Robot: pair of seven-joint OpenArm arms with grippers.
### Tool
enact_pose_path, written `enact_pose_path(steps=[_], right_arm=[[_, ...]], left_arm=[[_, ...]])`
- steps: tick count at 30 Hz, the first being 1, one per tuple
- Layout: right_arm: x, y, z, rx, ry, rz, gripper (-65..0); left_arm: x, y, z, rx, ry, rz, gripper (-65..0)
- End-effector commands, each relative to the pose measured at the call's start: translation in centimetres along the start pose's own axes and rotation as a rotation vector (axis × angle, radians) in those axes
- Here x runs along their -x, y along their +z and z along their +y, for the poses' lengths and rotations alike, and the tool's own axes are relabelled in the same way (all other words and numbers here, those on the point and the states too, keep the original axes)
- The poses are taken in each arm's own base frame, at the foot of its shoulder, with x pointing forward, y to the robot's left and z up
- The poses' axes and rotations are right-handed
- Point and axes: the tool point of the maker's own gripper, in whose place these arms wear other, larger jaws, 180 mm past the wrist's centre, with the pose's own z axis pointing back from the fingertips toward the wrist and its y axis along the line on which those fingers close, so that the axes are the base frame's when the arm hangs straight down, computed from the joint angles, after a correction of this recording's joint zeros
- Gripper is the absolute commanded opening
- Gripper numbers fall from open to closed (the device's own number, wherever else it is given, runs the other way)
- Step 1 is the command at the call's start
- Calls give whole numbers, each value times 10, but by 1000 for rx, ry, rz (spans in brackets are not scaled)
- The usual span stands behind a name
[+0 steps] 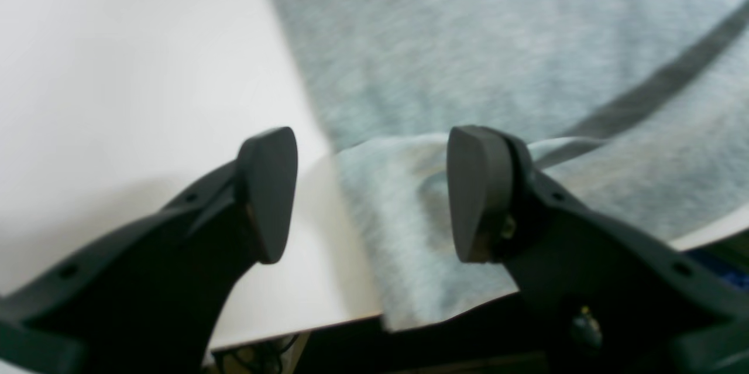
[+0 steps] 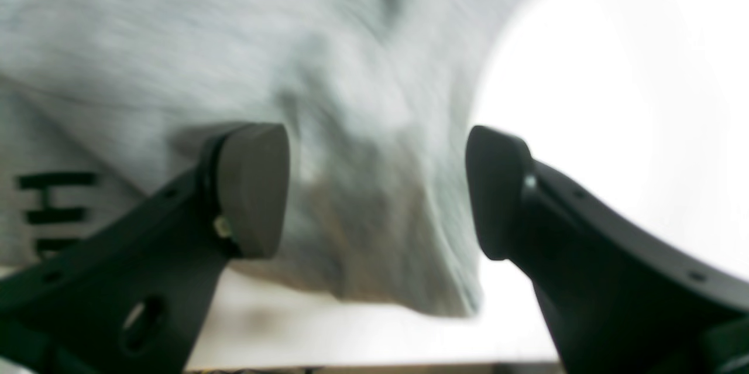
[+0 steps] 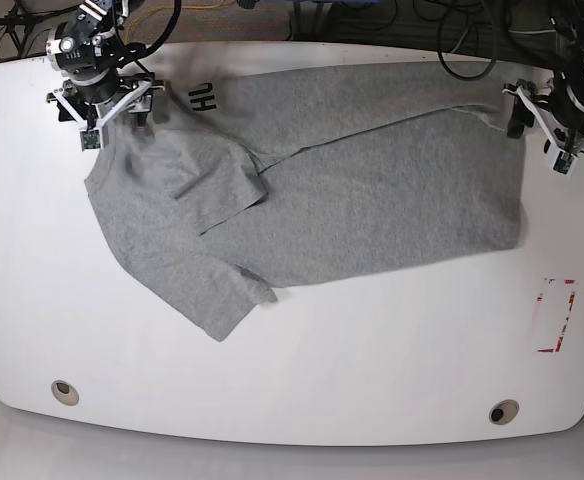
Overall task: Fold the T-shirt properly
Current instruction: 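Move the right gripper to the shirt's shoulder corner and grasp it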
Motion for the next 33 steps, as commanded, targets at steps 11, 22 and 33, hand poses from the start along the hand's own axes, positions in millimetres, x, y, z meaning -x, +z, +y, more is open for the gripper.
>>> enact_pose_path(steps=[11,22,33], right_arm=[[10,0,-11,18,-27,10,-212],[41,-17,-11,-25,-61,97,-212],[38,-18,-9,-31,-62,77,-214]], left_arm=[[-2,16,33,-124,133,-42,-271],[18,14,18,-85,124,9,-271],[51,3,-17,13,141,103,-271]])
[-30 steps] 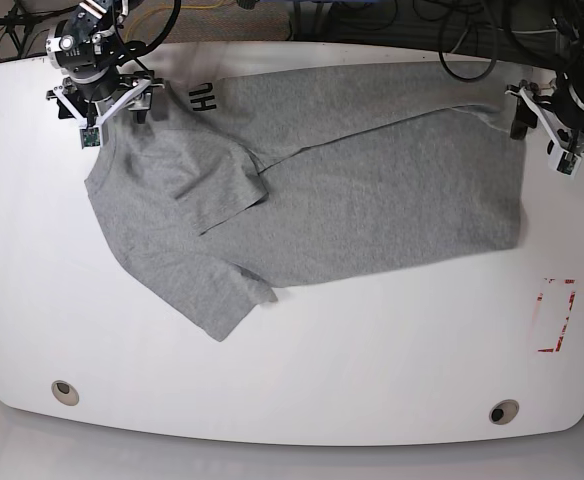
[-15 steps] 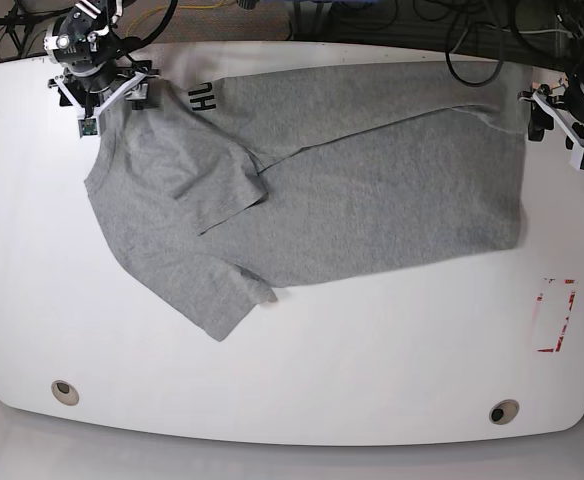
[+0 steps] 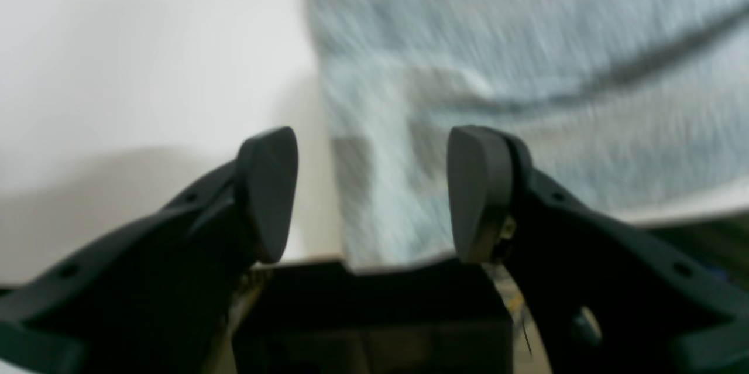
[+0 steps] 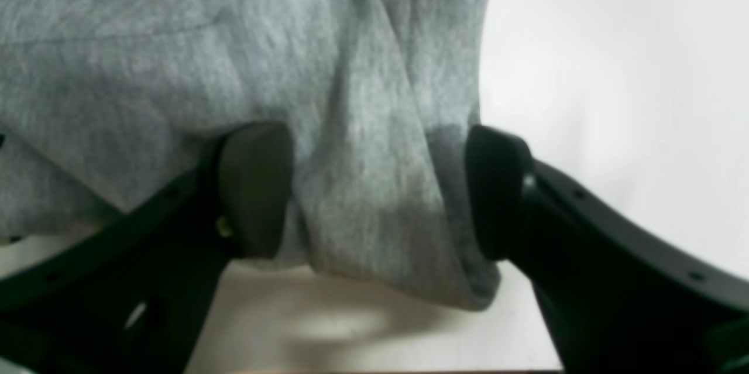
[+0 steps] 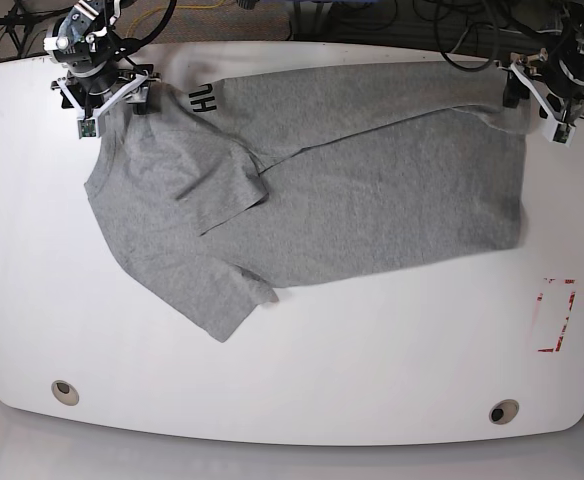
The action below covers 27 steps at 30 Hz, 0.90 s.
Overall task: Fold the T-shirt properly
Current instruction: 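Move the right gripper to the shirt's shoulder corner and grasp it, then pull the shoulder edge taut with both grippers, straightening the shirt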
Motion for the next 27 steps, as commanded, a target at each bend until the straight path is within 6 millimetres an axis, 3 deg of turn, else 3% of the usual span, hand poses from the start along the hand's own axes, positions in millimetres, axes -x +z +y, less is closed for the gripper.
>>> enact_pose_path(steps=[1,6,11,14,27], right_arm=[[4,1,-3,11,11,23,-214],[4,1,-3,11,11,22,-244],[5,1,-4,12,13,24,-360],[6,1,-4,12,13,25,-414],[14,4,-4,13,18,46,-422]], left_arm=[[4,-1,2,5,3,10,-271],[29,-13,5,27,58,77,-271],[49,-21,12,38,88,136,-271],[49,-26,19,24,73,155,-271],[42,-39,56,-56,37,208,-271]])
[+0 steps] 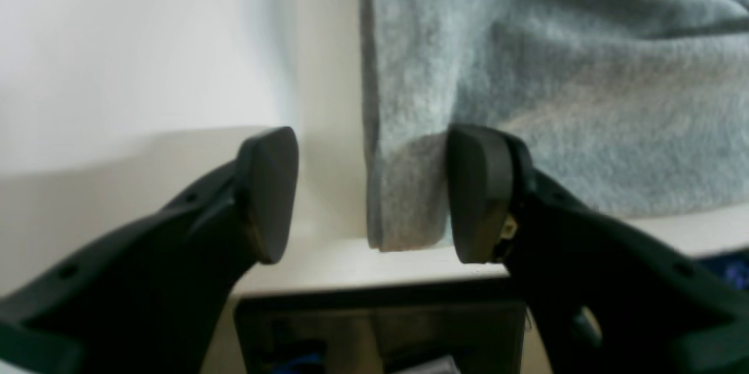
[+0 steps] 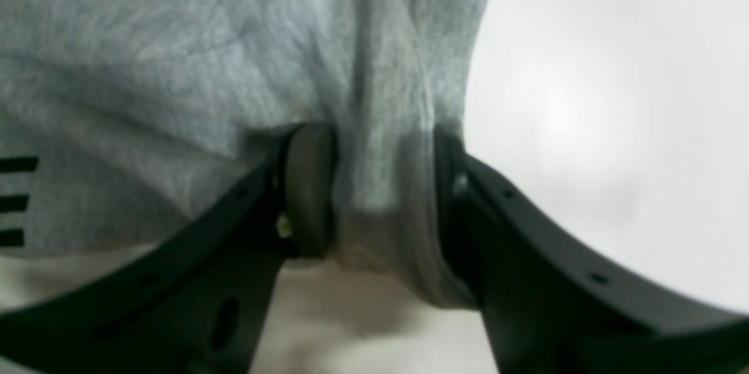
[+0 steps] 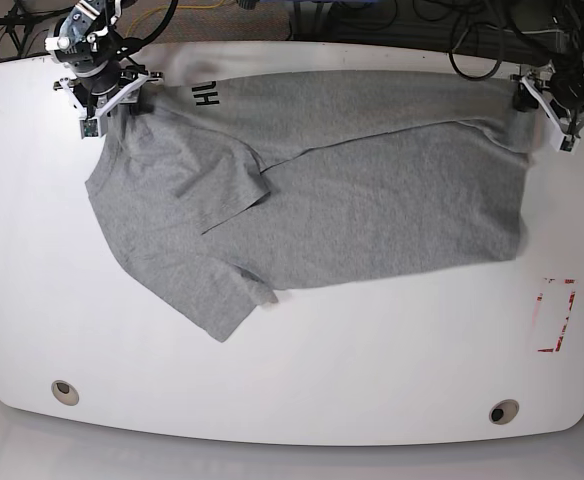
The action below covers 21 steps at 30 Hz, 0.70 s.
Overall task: Fold the T-shirt properly
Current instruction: 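Pull the shoulder edge taut with both grippers, straightening the shirt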
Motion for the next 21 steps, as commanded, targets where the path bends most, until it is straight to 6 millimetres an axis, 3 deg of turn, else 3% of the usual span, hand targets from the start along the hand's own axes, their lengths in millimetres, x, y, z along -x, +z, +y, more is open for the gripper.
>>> enact_pose_path(steps=[1,8,21], right_arm=[[11,4,-6,25,21,47,-423],[15,5,-7,28,24,60,-425],[28,9,-9,32,30,92,-425]], left_arm=[[14,2,16,-45,-22,78,-271],[-3,7,19,-48,-81,44,-271],[-6,13,30,-70,-109,52,-269]])
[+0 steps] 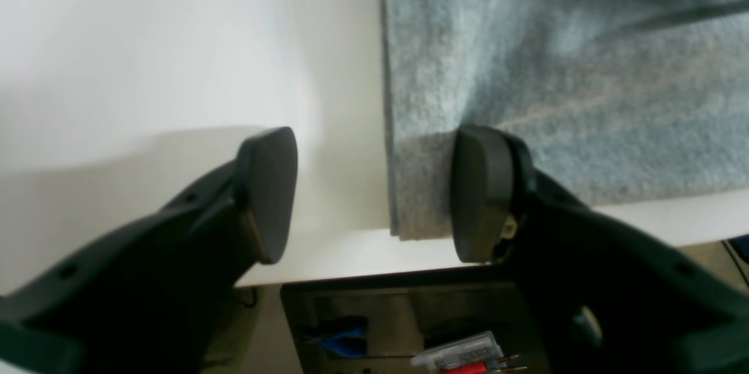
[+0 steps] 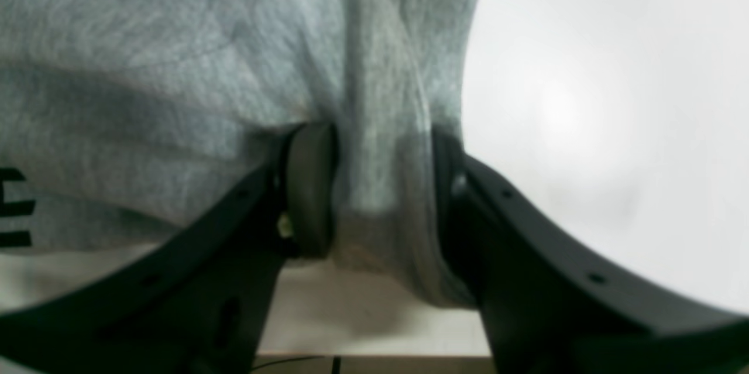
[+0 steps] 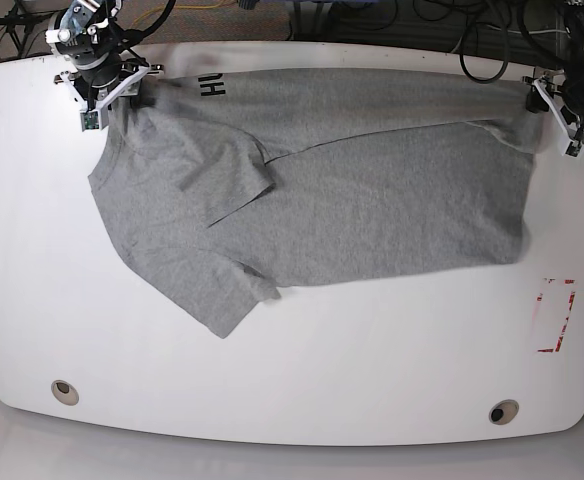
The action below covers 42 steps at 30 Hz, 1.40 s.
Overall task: Fold the T-shirt properly
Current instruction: 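Pull the shoulder edge taut with both grippers, straightening the shirt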
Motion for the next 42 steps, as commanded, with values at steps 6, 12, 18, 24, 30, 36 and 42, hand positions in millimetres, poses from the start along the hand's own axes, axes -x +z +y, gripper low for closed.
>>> enact_pose_path(steps=[6,12,18,24,30,36,42], right_arm=[[25,10,-18,47,50,102,-425],[34,18,-25,61,77,127,-422],[35,26,-12,36,137,134,-419],[36,32,5,2,185,136,-419],[36,32,6,-1,187,137,-419],[34,33,3,6,192,132,-419],[21,40,3,23,226,104,-350]], left_arm=[[1,6,11,-37,-13,13,-269],[1,7,14,-41,-22,17,-269],[0,10,19,-52,-37,21,-268],[9,11,15,-37,-70,44,-268],[23,11,12,-28,-68,73,-268],[22,12,13,-29,-68,70,-268],[12,17,13,-42,-85,43,-268]])
